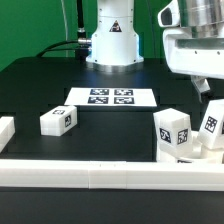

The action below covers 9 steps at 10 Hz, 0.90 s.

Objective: Assemble stool

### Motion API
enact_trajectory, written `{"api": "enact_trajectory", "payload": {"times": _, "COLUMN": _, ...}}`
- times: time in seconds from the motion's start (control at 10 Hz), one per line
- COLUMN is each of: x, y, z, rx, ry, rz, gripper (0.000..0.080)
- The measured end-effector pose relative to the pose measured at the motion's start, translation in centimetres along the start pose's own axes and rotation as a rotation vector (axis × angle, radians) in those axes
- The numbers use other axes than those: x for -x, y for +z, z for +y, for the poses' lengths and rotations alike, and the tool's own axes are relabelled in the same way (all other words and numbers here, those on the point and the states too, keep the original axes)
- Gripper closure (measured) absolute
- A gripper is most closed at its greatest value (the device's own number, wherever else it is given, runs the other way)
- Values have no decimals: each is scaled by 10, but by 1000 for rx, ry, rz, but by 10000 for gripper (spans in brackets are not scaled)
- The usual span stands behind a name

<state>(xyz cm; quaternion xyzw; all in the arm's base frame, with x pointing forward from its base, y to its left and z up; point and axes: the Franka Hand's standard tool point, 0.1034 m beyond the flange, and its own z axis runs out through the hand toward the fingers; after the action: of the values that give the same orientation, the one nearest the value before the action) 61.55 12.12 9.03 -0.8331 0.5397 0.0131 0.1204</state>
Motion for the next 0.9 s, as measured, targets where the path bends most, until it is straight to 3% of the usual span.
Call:
{"api": "enact_trajectory", "payload": {"times": 0.1, "x": 0, "y": 0, "z": 0, "rx": 0, "ry": -11, "rz": -1, "gripper": 176}}
{"api": "enact_trajectory", "payload": {"times": 0.2, "x": -2, "y": -3, "z": -1, "rx": -3, "ry": -59, "rz": -1, "gripper": 157}}
{"api": "enact_trajectory", "payload": {"times": 0.6, "x": -6, "y": -27, "z": -14, "rx": -14, "ry": -222, "rz": -5, "gripper": 150}}
{"api": "enact_trajectory", "payload": {"times": 0.8, "x": -6, "y": -25, "z": -13, "rx": -14, "ry": -360, "rz": -3, "gripper": 150}}
{"api": "enact_trajectory", "payload": {"times": 0.9, "x": -4, "y": -24, "z": -13, "rx": -2, "ry": -468, "rz": 2, "gripper": 150}}
